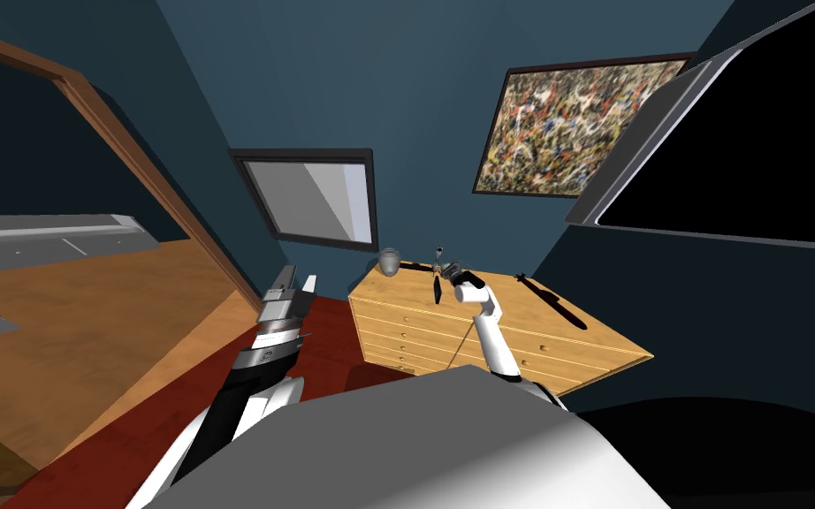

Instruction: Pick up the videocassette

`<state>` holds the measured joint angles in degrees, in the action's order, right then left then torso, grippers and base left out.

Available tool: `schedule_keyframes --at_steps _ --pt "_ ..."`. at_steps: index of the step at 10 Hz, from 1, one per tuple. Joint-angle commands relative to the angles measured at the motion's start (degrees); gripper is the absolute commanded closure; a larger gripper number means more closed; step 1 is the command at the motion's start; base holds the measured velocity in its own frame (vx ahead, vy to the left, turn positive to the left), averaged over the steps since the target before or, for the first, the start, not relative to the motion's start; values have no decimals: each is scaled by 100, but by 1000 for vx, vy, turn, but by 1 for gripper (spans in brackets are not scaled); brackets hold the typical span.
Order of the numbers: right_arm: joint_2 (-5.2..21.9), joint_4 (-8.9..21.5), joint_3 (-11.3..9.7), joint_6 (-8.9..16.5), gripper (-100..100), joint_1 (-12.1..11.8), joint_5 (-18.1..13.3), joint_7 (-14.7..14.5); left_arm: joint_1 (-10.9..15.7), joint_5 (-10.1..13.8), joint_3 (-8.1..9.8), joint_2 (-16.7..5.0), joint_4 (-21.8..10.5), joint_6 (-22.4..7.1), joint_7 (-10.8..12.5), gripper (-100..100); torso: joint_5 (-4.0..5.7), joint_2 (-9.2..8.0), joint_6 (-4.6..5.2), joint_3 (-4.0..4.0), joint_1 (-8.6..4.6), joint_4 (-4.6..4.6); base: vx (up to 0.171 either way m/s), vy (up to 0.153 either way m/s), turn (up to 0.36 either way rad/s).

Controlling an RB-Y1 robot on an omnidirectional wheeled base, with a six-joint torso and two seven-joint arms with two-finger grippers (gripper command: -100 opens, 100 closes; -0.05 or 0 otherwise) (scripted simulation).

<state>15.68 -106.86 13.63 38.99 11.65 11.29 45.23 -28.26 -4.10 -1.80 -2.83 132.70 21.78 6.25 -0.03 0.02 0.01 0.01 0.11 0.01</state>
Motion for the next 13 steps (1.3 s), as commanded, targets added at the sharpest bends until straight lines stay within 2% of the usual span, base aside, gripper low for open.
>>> schedule_keyframes --at_steps 1,2,3,5,6,8,9,11,12,13 --pt "7 111 32 286 -100 115 -9 153 0 0 0 0 0 0 0 0 0 0 0 0 0 0 10 36 21" --pt "7 111 32 445 -100 115 -9 153 0 0 0 0 0 0 0 0 0 2 2 1 0 1 9 16 -6" --pt "91 358 118 602 -100 358 28 427 0 0 0 0 0 0 0 0 1 1 2 1 -6 1 5 28 41" --pt "91 358 118 924 -100 358 28 431 0 0 0 0 0 0 0 0 0 1 2 1 -1 1 7 24 9" --pt "181 605 203 1104 -100 596 61 711 0 0 0 0 0 0 0 0 1 0 2 0 -5 0 14 36 38" --pt "181 615 203 1398 -100 596 61 711 0 0 0 0 0 0 0 0 0 3 1 2 1 1 10 25 11" --pt "275 879 285 1578 -100 829 88 988 0 0 0 0 0 0 0 0 1 0 3 0 -6 1 11 24 39" --pt "275 879 285 1854 -100 829 88 990 0 0 0 0 0 0 0 0 1 2 2 2 -2 1 10 22 10" --pt "374 1151 364 2041 -100 1055 111 1267 0 0 0 0 0 0 0 0 1 0 3 0 -6 1 14 23 35" --pt "374 1151 364 2200 -100 1055 111 1269 0 0 0 0 0 0 0 0 1 3 1 2 -5 1 19 26 28"
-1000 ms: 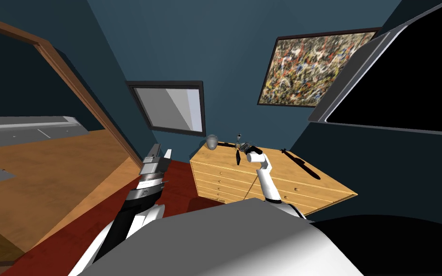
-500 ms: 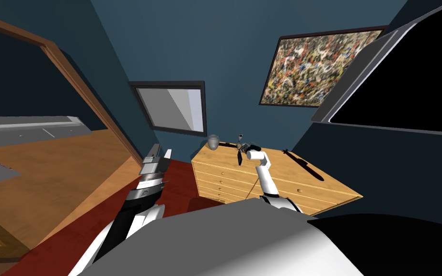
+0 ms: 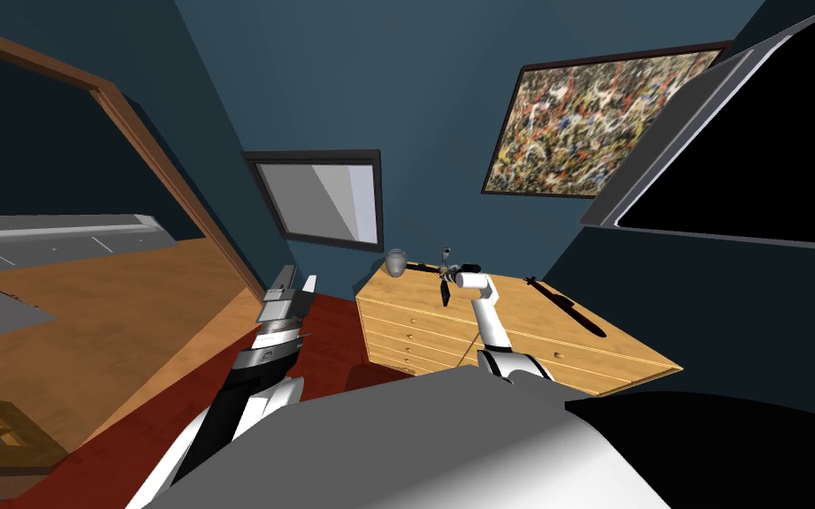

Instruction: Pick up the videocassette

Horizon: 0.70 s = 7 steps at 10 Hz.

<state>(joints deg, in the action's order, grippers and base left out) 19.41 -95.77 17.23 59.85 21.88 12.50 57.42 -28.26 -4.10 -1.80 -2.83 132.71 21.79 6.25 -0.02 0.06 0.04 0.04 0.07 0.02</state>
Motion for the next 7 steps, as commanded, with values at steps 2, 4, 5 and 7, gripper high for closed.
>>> schedule_keyframes --at_steps 2,4,5,7 --pt "106 321 80 408 -100 251 7 328 0 0 0 0 0 0 0 0 1 -3 0 -1 -2 0 12 20 21" --pt "106 321 80 640 -100 251 7 328 0 0 0 0 0 0 0 0 0 0 1 0 1 0 15 22 6" --pt "214 581 153 856 -100 463 21 602 0 0 0 0 0 0 0 0 1 -3 1 -2 -2 0 17 27 34" --pt "214 604 153 1051 -100 463 21 602 0 0 0 0 0 0 0 0 0 0 0 0 -1 0 15 17 14"
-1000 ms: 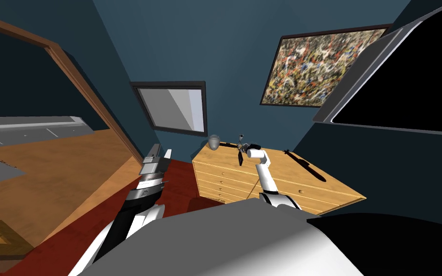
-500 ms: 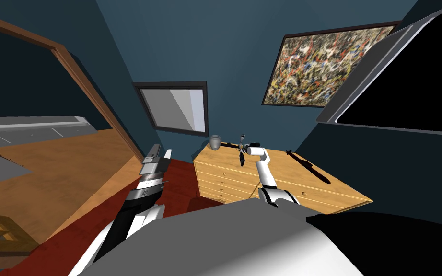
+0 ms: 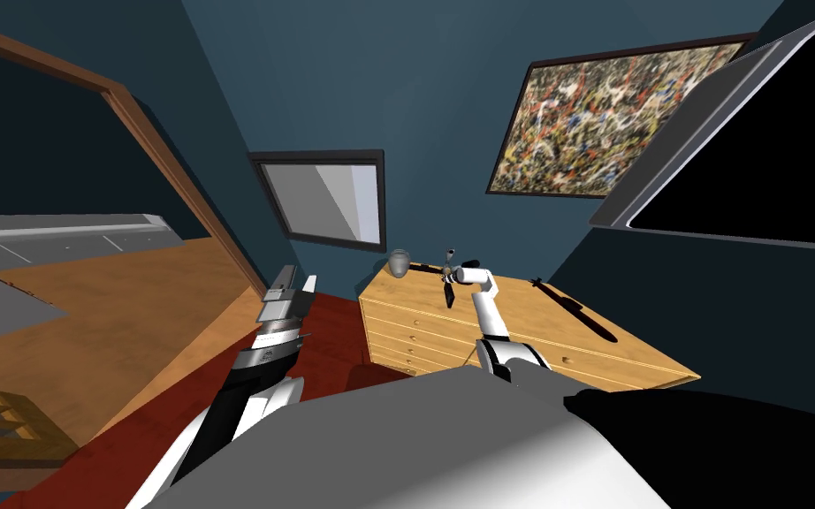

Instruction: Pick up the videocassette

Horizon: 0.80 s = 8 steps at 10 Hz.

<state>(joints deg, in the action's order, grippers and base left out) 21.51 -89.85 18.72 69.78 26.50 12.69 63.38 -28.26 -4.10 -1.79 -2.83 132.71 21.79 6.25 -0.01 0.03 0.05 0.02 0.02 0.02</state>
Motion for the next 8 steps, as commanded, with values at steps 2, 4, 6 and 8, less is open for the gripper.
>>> schedule_keyframes --at_steps 2,4,6,8 --pt "115 299 72 445 -100 205 10 275 0 0 0 0 0 0 0 0 -1 5 -2 2 3 0 25 23 31" --pt "230 587 137 779 -100 398 14 537 0 0 0 0 0 0 0 0 -2 7 -1 4 5 1 28 23 27" --pt "346 814 198 1083 -100 582 14 791 0 0 0 0 0 0 0 0 0 0 0 0 0 0 11 14 19" --pt "463 1089 255 1381 -100 754 10 1035 0 0 0 0 0 0 0 0 0 2 0 1 2 1 25 21 27"
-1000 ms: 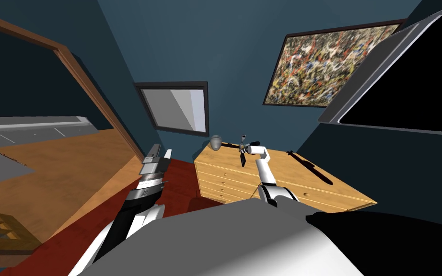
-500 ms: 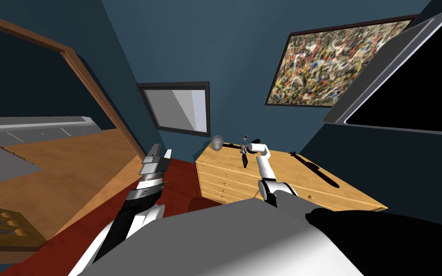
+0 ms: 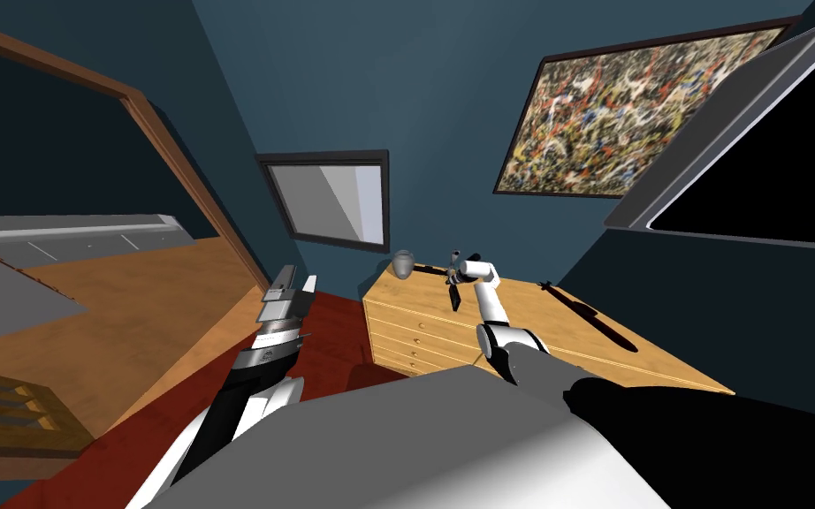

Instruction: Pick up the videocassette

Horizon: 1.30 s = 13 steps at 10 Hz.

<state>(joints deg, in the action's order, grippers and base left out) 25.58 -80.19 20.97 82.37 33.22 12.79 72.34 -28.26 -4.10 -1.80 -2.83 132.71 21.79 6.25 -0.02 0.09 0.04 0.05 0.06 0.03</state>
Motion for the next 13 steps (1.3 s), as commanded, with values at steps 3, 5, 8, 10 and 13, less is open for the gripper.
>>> schedule_keyframes --at_steps 3,5,8,10,13 --pt "173 471 82 588 -100 241 -7 371 0 0 0 0 0 0 0 0 0 1 0 1 0 1 31 19 25" --pt "286 740 129 899 -100 389 -18 592 0 0 0 0 0 0 0 0 1 0 0 1 -1 1 28 14 24" --pt "499 1241 209 1343 -100 646 -45 988 0 0 0 0 0 0 0 0 2 0 1 1 -4 1 32 13 24" --pt "594 1467 242 1630 -100 753 -62 1161 0 0 0 0 0 0 0 0 2 -2 1 0 -5 1 27 9 21" --pt "753 1835 295 2091 -100 926 -95 1452 0 0 0 0 0 0 0 0 2 -3 1 -1 -7 0 29 5 24"
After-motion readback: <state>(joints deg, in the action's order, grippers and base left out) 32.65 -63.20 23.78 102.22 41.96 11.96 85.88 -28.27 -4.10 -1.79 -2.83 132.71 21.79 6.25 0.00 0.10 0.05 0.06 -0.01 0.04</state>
